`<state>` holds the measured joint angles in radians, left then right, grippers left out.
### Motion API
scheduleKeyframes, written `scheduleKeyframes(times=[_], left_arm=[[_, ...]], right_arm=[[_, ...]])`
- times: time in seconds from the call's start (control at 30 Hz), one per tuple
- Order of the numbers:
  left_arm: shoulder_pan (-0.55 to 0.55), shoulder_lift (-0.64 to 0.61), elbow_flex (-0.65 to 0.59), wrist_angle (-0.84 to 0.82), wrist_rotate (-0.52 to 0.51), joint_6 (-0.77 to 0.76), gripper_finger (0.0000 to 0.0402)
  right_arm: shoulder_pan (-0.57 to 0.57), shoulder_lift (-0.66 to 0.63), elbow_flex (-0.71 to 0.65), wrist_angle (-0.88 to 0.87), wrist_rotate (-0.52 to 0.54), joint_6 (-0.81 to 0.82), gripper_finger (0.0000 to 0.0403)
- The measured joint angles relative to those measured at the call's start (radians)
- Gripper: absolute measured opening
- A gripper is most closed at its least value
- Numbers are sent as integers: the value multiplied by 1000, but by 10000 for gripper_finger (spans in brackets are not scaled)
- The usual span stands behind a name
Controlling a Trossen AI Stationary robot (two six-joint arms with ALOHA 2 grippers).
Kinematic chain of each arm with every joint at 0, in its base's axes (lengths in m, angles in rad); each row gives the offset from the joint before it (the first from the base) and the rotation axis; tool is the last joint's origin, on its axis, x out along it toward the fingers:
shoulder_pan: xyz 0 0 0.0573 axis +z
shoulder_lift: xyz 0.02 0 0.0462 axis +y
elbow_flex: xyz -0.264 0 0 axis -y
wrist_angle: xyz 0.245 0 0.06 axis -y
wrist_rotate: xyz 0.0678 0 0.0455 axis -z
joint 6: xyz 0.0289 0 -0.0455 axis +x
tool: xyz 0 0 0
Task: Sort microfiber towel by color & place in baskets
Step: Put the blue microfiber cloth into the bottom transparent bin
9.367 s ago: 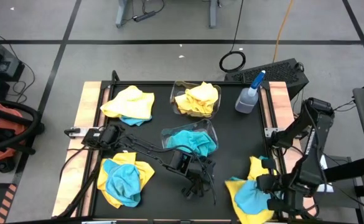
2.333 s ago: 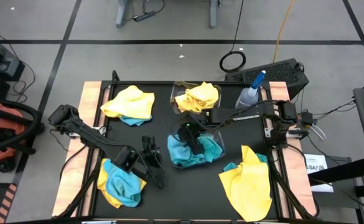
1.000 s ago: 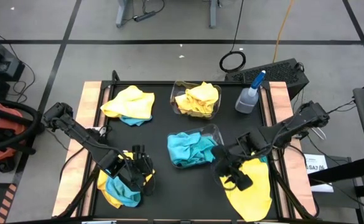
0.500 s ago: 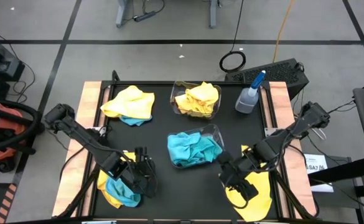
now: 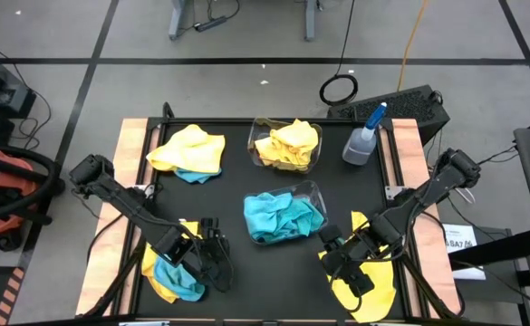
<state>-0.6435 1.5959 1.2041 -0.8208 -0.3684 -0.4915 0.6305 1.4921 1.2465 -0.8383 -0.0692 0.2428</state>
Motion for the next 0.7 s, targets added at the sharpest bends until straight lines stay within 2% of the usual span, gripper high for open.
scheduleKeyframes(times=[0.13, 0.4, 0.7], left_arm=[[-9, 0, 0, -23, 85, -29, 231], [-94, 0, 0, -214, 251, -249, 231], [-206, 0, 0, -252, 290, -450, 231]], right_arm=[[0, 0, -54, 64, 0, -8, 208], [-2, 0, -100, 111, 63, -61, 208], [-9, 0, -100, 123, 125, -127, 208]])
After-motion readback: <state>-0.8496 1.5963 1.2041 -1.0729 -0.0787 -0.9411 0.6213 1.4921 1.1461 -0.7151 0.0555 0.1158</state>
